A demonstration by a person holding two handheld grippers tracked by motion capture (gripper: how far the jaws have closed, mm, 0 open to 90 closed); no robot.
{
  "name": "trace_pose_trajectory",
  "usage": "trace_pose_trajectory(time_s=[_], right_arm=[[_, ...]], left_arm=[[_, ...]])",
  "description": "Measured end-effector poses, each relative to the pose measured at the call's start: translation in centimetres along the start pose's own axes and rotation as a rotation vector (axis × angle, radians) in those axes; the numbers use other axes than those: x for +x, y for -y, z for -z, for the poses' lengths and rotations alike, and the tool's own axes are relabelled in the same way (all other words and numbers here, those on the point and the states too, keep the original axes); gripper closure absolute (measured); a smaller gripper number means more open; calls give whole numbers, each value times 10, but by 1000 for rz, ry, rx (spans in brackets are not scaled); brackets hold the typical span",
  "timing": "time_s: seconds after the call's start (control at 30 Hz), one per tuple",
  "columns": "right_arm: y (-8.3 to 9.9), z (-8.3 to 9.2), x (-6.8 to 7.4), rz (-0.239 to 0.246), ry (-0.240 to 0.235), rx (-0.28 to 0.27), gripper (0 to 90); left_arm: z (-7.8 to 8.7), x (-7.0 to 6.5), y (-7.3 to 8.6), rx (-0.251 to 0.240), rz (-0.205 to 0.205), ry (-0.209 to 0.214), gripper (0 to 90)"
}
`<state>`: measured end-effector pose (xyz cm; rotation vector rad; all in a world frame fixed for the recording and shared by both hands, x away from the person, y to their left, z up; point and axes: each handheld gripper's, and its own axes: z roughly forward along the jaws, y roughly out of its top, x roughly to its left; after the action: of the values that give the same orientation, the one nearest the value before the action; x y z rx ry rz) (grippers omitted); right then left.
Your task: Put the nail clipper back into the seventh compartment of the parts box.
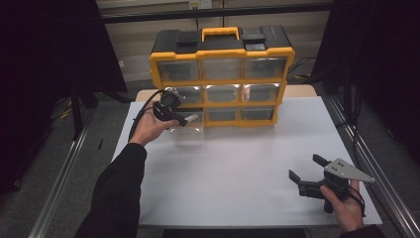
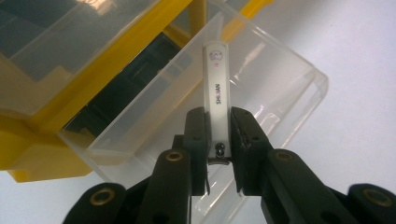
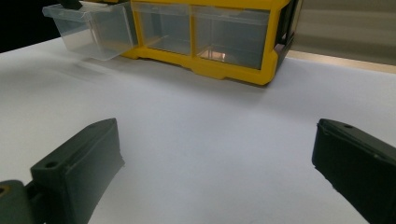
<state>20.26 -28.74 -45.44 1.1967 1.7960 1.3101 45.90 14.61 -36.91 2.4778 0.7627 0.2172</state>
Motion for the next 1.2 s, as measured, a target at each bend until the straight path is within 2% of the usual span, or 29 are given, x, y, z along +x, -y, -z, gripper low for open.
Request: trace_pose_trajectory(time_s=[0.13, 0.17, 0.27, 0.3, 0.37, 0.4, 0.43, 0.5, 0.53, 0.6, 0.67, 0.7, 0.73, 0.77, 0.8, 0.83, 0.87, 0.9, 1.0, 1.1, 1.17, 1.2], right_arm=[[0, 0, 0, -5, 2, 1, 12], [0, 0, 0, -5, 2, 1, 12], [0, 0, 0, -5, 2, 0, 12], [0, 0, 0, -4, 2, 1, 12], [0, 0, 0, -6, 2, 0, 12], [0, 1, 0, -7, 2, 1, 12], [0, 1, 0, -7, 2, 1, 12], [0, 1, 0, -6, 2, 1, 12], [0, 1, 0, -5, 3, 0, 12], [0, 1, 0, -6, 2, 1, 12], [0, 1, 0, -4, 2, 1, 12], [0, 1, 0, -6, 3, 1, 12], [0, 1, 0, -5, 3, 0, 12], [0, 1, 0, -5, 3, 1, 12], [0, 0, 0, -5, 3, 1, 12], [0, 0, 0, -5, 2, 1, 12], [0, 0, 1, -5, 2, 1, 12], [0, 0, 1, -5, 2, 1, 12], [0, 1, 0, -4, 2, 0, 12], [0, 0, 1, -4, 1, 1, 12], [0, 0, 0, -1, 0, 0, 12], [0, 0, 0, -1, 2, 0, 12]], left_arm=[[2, 0, 0, 15, -8, -4, 698], [1, 0, 0, 11, -5, -5, 635], [2, 0, 0, -19, 10, -12, 595], [1, -1, 1, -44, 42, -19, 573], [4, 0, 1, -49, 35, -21, 525], [4, 0, 2, -58, 55, -21, 512], [6, 0, 2, -60, 42, -29, 486], [7, 0, 3, -70, 42, -36, 432], [8, -1, 3, -81, 60, -35, 409], [8, -2, 3, -87, 61, -61, 310], [9, -5, 4, -114, 77, -83, 265], [9, -6, 4, -120, 68, -97, 232], [11, -5, 4, -110, 50, -93, 204], [10, -9, 4, -145, 89, -101, 188], [10, -9, 5, -158, 71, -109, 158], [11, -10, 5, -169, 75, -113, 135], [13, -9, 5, -163, 45, -111, 133], [13, -11, 7, -190, 50, -128, 122], [13, -12, 11, -231, 50, -143, 88], [16, -13, 15, -262, 86, -141, 59], [19, -15, 17, -318, 130, -115, 58], [20, -16, 17, -332, 133, -109, 53]])
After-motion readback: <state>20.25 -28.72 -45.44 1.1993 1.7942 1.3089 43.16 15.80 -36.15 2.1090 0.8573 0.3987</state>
